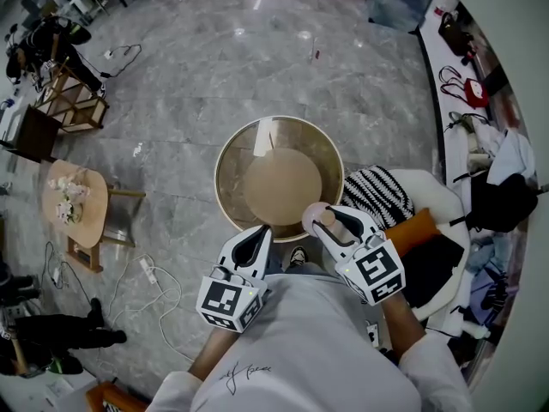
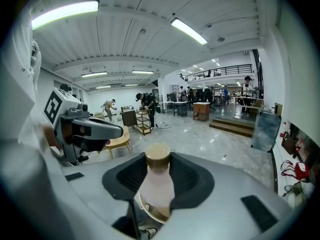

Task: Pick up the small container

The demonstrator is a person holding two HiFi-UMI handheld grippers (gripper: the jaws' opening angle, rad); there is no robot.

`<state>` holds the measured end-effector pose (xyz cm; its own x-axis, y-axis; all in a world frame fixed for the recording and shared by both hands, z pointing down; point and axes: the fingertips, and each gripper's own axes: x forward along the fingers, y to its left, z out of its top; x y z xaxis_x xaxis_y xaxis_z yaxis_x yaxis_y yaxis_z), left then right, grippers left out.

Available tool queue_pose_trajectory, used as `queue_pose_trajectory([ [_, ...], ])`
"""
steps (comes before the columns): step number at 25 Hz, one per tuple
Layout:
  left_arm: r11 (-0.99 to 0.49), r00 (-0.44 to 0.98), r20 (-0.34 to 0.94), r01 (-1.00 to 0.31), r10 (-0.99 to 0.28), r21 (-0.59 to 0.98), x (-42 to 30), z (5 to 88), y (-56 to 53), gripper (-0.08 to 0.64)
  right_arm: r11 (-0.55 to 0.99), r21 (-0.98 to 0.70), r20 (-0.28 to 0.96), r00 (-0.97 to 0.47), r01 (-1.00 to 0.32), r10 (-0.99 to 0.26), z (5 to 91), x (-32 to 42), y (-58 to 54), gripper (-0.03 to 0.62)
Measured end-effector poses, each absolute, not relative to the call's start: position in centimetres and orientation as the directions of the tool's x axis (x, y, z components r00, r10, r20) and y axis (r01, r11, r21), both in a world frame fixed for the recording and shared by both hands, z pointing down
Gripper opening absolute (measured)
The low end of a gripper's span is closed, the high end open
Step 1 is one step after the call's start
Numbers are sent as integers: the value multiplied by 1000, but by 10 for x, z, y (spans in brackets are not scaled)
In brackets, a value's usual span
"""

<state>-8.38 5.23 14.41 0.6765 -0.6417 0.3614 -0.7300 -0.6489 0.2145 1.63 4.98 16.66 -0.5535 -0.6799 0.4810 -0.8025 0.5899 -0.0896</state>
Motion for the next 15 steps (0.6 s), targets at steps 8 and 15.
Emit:
queue_pose_trajectory([
  [8,-641,668,361,-738,-651,211,-85,142,53,18,603,-87,470,-567,-793,-677,164,15,54,147],
  [15,-635,667,360,-740,-652,221,-85,144,51,18,602,-98,478,-568,-792,-670,168,15,54,147],
])
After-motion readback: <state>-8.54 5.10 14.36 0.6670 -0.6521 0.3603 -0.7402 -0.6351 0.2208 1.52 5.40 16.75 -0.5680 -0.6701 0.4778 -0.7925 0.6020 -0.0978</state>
